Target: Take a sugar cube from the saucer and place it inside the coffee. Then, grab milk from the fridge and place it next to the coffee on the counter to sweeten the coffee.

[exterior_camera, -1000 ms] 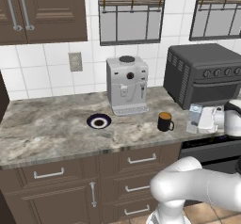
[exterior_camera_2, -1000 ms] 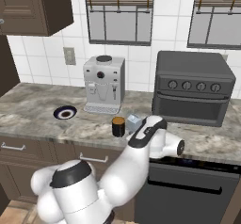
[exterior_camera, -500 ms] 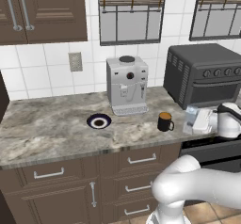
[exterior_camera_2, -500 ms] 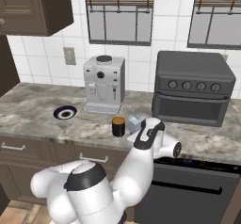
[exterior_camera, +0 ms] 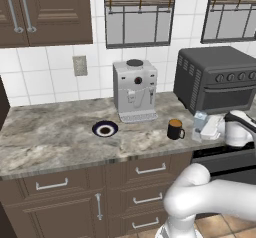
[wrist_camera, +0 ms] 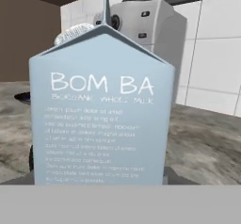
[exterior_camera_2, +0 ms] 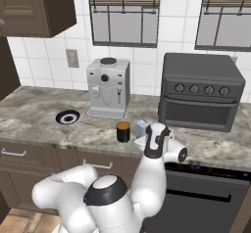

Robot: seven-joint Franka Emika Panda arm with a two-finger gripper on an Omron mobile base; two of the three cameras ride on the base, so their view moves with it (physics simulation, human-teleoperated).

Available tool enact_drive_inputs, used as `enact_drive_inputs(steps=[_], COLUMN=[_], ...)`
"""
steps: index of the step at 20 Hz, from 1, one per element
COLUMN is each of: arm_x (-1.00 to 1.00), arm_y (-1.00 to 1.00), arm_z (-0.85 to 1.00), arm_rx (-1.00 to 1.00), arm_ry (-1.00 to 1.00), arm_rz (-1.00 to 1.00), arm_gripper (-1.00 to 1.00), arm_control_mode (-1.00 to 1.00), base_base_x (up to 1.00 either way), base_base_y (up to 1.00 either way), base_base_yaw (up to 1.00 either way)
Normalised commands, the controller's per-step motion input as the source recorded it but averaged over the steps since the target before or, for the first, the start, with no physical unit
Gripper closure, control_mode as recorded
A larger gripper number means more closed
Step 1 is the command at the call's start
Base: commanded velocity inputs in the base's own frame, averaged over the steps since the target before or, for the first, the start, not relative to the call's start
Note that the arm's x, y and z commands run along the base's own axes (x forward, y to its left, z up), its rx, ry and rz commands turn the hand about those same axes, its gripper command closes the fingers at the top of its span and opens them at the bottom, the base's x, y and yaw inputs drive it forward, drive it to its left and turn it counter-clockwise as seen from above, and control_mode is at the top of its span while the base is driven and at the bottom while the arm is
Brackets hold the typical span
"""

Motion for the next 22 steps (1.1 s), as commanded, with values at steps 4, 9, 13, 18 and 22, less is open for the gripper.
enact_drive_inputs(steps=[4, 9, 13, 18, 22], arm_x=[0.42, 0.04, 0.36, 0.17, 0.00], arm_y=[0.00, -0.01, 0.00, -0.01, 0.00], arm_z=[-0.07, -0.17, -0.08, -0.07, 0.00], arm_rx=[0.03, 0.01, 0.01, 0.01, 0.00], arm_ry=[0.00, -0.03, 0.00, 0.00, 0.01], arm_rz=[-0.08, -0.02, -0.07, -0.02, 0.00], arm_gripper=[1.00, 1.00, 1.00, -1.00, -1.00], arm_control_mode=[-1.00, -1.00, -1.00, -1.00, -1.00], base_base_x=[0.00, 0.00, 0.00, 0.00, 0.00], base_base_y=[0.00, 0.00, 0.00, 0.00, 0.00], base_base_yaw=[0.00, 0.00, 0.00, 0.00, 0.00])
